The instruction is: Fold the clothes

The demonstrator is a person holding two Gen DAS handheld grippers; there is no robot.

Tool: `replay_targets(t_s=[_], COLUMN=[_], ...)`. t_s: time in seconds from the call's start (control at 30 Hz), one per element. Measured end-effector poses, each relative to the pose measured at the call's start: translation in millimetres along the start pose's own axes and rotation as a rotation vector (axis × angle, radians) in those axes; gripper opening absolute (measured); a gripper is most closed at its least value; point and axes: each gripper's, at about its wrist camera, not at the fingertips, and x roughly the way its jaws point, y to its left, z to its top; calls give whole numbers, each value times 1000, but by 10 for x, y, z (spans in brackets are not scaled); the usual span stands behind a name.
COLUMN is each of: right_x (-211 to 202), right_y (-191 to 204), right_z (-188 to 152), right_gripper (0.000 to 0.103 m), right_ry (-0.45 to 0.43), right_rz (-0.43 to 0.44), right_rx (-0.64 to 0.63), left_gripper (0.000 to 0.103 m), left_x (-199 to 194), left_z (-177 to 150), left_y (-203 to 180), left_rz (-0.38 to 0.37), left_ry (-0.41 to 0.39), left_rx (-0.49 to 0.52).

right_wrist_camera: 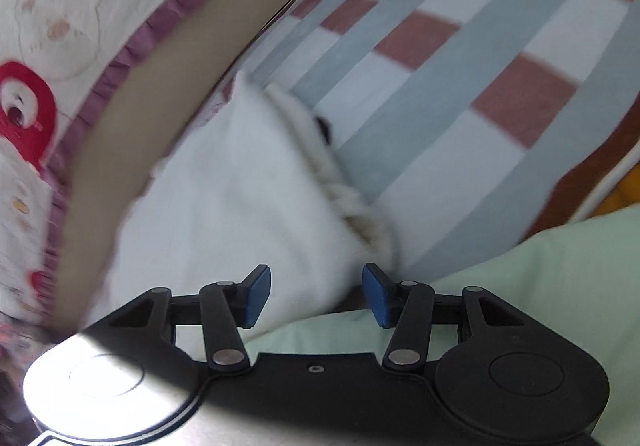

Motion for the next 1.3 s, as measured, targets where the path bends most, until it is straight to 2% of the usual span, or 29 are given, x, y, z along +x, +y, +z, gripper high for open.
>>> replay_targets(t_s=[0.07,0.13,0.23,0.33,0.4,0.47,0.63,0.73,0.8,0.83,0.87,0.9,1.0,1.03,1.1,1.17,1.23,1.3], right_x=[-40,-10,142,206,292,383,461,491,531,558,583,574,333,255,100,1,-53,-97], right_y=[26,-62,-236,-192,-158,-113,-144,24,168,218,235,261,542,677,948,1209,1469,1751], right_z=[-35,-8,29,-2,-45,-70,-27,-133,-161,-156,-144,-133,-147,-145,-141,-83,7,76], right_gripper=[57,58,60,64,64,64,66,66,68,64,38,27,26,26,26,25,25,24], right_ry=[-63,-65,-1,18,79,118,51,-76,-97,-106,-122,-138,-222,-242,-283,-296,-281,-253], right_rz=[-55,-16,81,95,152,154,170,132,106,104,121,141,161,180,218,260,310,372], right_rx=[-37,-5,97,101,120,122,225,75,0,-26,-41,-64,-258,-317,-436,-514,-564,-621], left_gripper=[35,35,35,35,36,36,36,36,36,36,37,37,37,41,42,42,42,43], left_x=[119,238,281,219,232,260,274,257,265,264,261,258,222,198,84,-81,-241,-325], left_z=[25,25,-51,-96,-104,-99,-83,-91,-102,-100,-94,-88,-49,-32,-6,-9,-61,-143], left_y=[-30,0,59,65,58,29,-47,-69,-63,-47,-26,-6,81,130,262,352,391,453], left_rz=[3,7,4,-16,-16,-4,26,35,35,30,23,15,12,21,-9,-45,-19,10], left_ry=[17,45,65,59,69,84,112,124,124,127,132,136,165,179,169,125,78,71], left_rx=[-21,-57,-84,-84,-78,-69,-57,-53,-53,-59,-68,-77,-98,-107,-126,-71,52,161])
